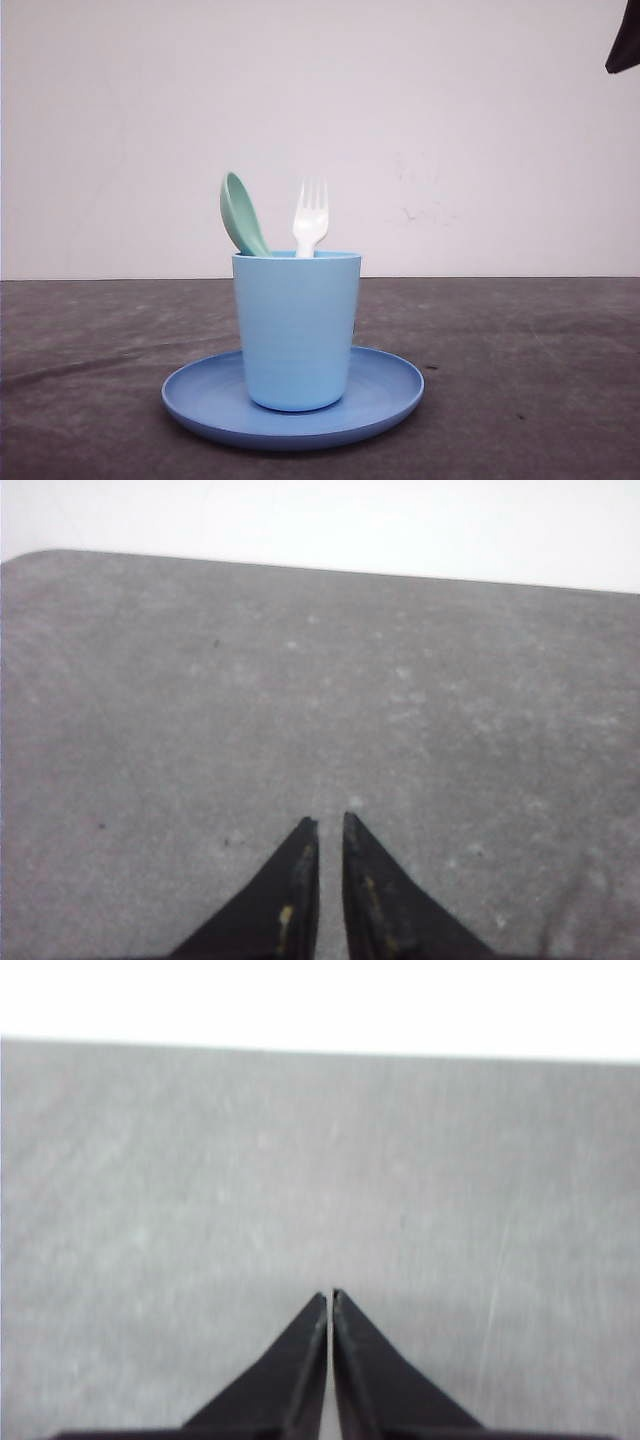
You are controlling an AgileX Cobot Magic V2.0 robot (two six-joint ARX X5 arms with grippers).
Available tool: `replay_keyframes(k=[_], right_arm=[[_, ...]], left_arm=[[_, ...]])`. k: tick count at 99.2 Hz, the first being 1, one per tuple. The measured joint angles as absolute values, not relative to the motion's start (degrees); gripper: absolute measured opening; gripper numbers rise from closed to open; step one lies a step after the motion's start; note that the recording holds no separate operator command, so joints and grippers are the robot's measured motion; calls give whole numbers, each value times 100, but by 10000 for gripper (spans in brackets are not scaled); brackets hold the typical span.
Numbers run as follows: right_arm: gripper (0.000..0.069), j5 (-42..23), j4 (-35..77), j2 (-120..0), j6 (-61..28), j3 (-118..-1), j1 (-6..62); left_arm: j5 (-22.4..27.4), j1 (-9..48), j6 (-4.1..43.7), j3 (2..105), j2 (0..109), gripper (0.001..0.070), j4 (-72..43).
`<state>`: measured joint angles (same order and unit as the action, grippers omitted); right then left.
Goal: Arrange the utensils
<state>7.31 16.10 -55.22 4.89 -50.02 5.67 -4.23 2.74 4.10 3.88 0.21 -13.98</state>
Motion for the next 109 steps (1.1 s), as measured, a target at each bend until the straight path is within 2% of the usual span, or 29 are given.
replay_keyframes(k=[12,54,97,109], right_arm=[[9,729,1302,-5522,489,-5002,567],[9,729,491,-5522,489,-5002,567],[9,722,320,-5520,486,-5002,565],[9,480,733,-5116,344,-4845,392]], left_arm=[[-414,274,414,189,30,17,-1044],[-412,274,707,185,27,15,-1041],[-412,274,709,185,30,15,-1041],[-412,274,709,185,30,15,-1041]])
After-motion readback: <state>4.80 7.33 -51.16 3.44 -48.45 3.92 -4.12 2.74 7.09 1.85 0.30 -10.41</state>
